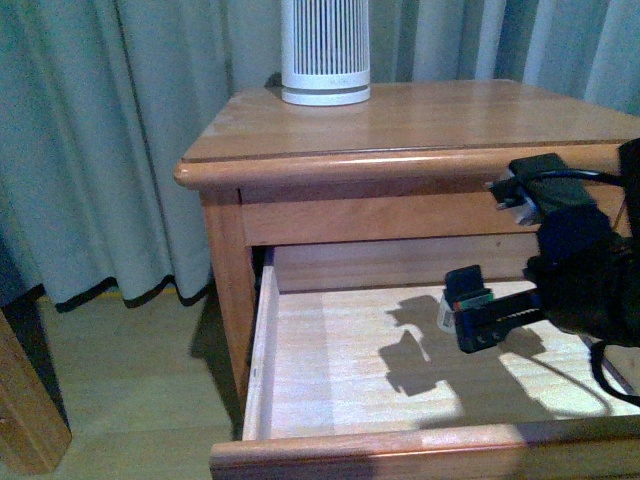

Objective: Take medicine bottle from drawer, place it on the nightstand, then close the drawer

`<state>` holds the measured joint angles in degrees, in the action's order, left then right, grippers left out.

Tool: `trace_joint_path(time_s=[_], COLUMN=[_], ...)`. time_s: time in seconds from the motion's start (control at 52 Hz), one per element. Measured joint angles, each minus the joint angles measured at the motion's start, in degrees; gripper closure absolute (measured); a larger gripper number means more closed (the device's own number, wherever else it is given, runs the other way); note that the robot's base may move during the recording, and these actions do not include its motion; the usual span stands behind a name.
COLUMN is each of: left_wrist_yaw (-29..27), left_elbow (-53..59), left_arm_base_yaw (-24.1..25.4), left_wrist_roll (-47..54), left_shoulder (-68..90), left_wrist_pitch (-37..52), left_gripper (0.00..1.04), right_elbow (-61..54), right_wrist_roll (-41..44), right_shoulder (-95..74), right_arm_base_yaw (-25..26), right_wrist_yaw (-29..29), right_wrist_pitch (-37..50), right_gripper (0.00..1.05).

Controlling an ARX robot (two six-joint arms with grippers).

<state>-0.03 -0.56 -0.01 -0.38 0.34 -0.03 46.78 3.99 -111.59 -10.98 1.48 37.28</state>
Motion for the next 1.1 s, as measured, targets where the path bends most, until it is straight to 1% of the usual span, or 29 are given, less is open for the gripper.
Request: trace_joint_path(time_s=[0.058,0.135,0.558,0.731,0.846,0.942,1.096], left_wrist_yaw=[0.00,0.00,0.00,0.00,0.00,0.00,0.00], left_elbow=[0.00,0.00,0.00,0.00,0.00,0.00,0.00], left_arm_base_yaw=[0.00,0.00,0.00,0.00,0.00,0.00,0.00], left_wrist_roll=[0.00,-0.02,0.00,0.00,0.00,0.00,-0.02], left_shoulder=[0.00,0.00,0.00,0.00,0.00,0.00,0.00], left_wrist_pitch=[0.00,0.00,0.00,0.00,0.00,0.00,0.00], left_gripper=[0.07,0.07,0.07,0.07,0.07,0.07,0.07], right_elbow=[1.70,5.01,15.96,16.83,16.85,16.59,14.93], right_wrist_roll=[0.04,0.20,0.44,1.01,0.66,0.37,0.02], right_shoulder=[-2.01,-5.55,-16.52,-17.90,-18.08,-18.08,-17.79], right_arm_base_yaw=[-0.90,-1.57,-1.51,-1.99,-2.21,-2.40,-2.69], right_wrist_yaw=[-0.15,0.00,0.83,0.50,0.07,0.00,0.13], right_wrist_pitch=[0.11,0.15,-2.19,-3.58,-3.58,-2.43,-0.44], right_gripper=[0.07,0.07,0.07,0.07,0.21,0.37,0.57])
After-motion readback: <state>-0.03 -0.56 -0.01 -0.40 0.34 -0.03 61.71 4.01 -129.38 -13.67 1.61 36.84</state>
